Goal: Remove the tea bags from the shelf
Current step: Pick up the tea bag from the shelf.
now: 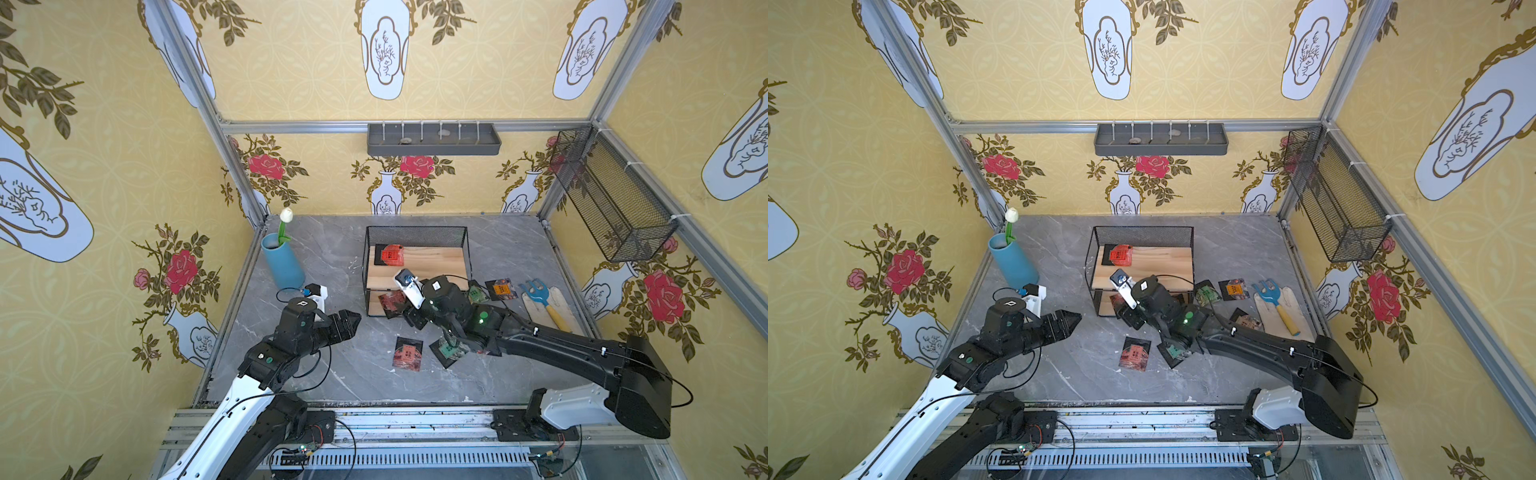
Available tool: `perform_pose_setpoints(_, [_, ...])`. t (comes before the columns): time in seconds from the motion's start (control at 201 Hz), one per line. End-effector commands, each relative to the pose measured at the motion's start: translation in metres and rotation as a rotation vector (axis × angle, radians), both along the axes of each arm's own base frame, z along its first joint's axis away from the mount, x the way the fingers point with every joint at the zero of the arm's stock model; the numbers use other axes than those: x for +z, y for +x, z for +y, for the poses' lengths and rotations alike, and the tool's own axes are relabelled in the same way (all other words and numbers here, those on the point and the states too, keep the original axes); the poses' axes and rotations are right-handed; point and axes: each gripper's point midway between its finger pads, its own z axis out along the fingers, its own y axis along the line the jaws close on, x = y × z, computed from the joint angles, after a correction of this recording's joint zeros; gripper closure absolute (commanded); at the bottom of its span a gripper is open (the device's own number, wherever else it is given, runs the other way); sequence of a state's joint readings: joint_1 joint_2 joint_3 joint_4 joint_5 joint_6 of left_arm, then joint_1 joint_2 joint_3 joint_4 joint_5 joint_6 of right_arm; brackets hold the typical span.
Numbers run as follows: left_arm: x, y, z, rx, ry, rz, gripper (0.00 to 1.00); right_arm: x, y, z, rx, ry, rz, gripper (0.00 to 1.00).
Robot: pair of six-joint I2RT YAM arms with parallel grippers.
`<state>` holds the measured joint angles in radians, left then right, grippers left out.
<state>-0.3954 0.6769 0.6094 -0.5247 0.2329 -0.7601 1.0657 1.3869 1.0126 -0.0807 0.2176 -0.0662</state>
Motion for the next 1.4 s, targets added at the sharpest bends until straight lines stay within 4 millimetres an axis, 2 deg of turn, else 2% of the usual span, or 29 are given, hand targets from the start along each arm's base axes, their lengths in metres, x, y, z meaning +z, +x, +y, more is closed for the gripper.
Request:
perform_pose_setpoints(0.0, [0.017, 0.017, -0.002, -0.02, -0.046, -0.063, 0.11, 0.0, 0.015, -0.004, -0.099, 0.039, 0.103, 0.35])
perform_pose_setpoints(0.065, [0.021, 0.029, 0.002, -0.004, -0.067, -0.075, 0.11, 0.002, 0.025, -0.005, -0.129, 0.064, 0.135, 0.36])
perform_pose_setpoints(0.149, [0.031, 0.046, 0.005, -0.002, -0.124, -0.096, 0.11, 0.006, 0.025, -0.003, -0.121, 0.092, 0.142, 0.36])
perform_pose_setpoints(0.358, [0.041, 0.092, 0.003, -0.016, -0.255, -0.101, 0.12, 0.016, 0.017, -0.009, -0.111, 0.16, 0.146, 0.35])
perform_pose_setpoints(0.677, [0.039, 0.141, -0.012, -0.072, -0.326, -0.085, 0.13, 0.025, -0.007, -0.02, -0.083, 0.208, 0.137, 0.35])
perform_pose_setpoints(1.011, [0.024, 0.166, -0.03, -0.155, -0.406, -0.038, 0.1, 0.034, -0.027, -0.03, -0.056, 0.238, 0.104, 0.34])
perform_pose_setpoints(1.235, [0.009, 0.175, -0.053, -0.214, -0.415, 0.011, 0.1, 0.037, -0.033, -0.044, -0.069, 0.254, 0.09, 0.34])
perform_pose_setpoints(1.394, [0.007, 0.184, -0.069, -0.243, -0.422, 0.022, 0.11, 0.04, -0.036, -0.051, -0.074, 0.264, 0.084, 0.34])
